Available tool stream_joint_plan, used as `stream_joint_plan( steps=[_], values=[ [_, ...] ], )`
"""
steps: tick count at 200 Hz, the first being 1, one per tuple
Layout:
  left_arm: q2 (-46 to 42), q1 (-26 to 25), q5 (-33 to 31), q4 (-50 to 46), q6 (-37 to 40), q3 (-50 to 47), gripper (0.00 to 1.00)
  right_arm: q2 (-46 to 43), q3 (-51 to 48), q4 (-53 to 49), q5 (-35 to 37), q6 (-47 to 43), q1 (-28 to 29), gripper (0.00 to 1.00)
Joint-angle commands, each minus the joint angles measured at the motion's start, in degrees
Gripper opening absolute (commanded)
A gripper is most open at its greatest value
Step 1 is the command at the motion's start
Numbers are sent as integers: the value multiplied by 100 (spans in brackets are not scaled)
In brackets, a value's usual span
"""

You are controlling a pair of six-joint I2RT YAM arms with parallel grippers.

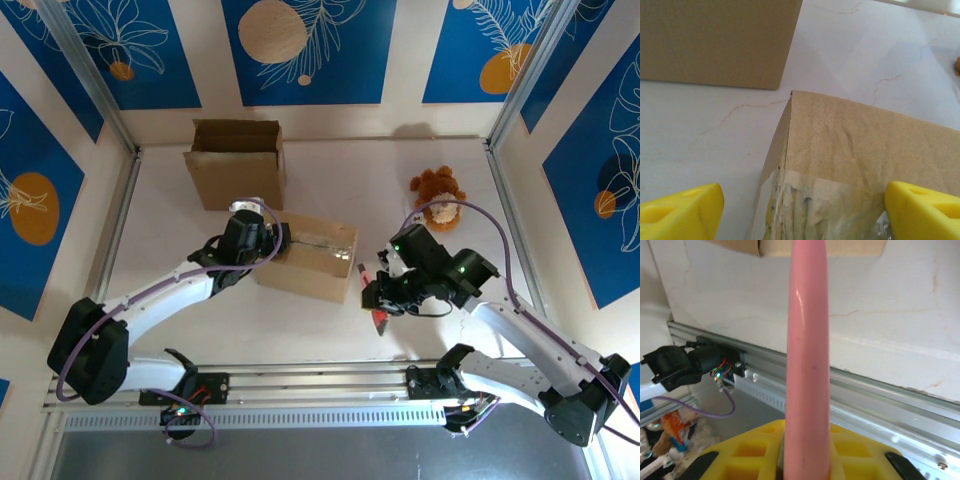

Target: Unpack the express box

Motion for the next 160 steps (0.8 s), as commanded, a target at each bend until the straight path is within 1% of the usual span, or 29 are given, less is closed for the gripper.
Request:
stream_joint_plan(
  steps=[1,18,39,50,64,83,94,103,112,128,145,160],
  values=[
    [-272,3,445,-1311,166,265,86,119,409,-704,818,-288,60,0],
    [-506,-2,860,-1836,189,706,86,340,446,-883,1382,-242,244,0],
    [-722,-15,1534,-2310,109,1097,87,776,437,-1006,2132,0,589,0],
    [-824,-18,1676,-2532,53,1226,87,1049,457,-1048,2440,202,803,0],
    [-920,-22,1465,-2901,101,1419,88,1358,481,-1095,2817,520,1103,0],
    [-840,22,568,-3440,429,1893,91,1731,565,-1186,3149,936,1535,0],
    [-598,142,218,-3584,699,2271,90,1924,641,-1235,3261,1149,1759,0],
    [-286,283,99,-3617,886,2579,89,2056,694,-1247,3337,1345,1931,0],
    [86,464,158,-3619,1048,2887,87,2188,739,-1234,3409,1524,2069,0],
    [890,683,243,-3628,1283,3433,80,2377,818,-1260,3552,1868,2271,0],
    [1625,740,330,-3602,1516,3866,76,2575,939,-1259,3666,2091,2385,0],
    [2069,740,399,-3593,1632,4078,75,2766,1091,-1207,3747,2149,2383,0]
  ],
)
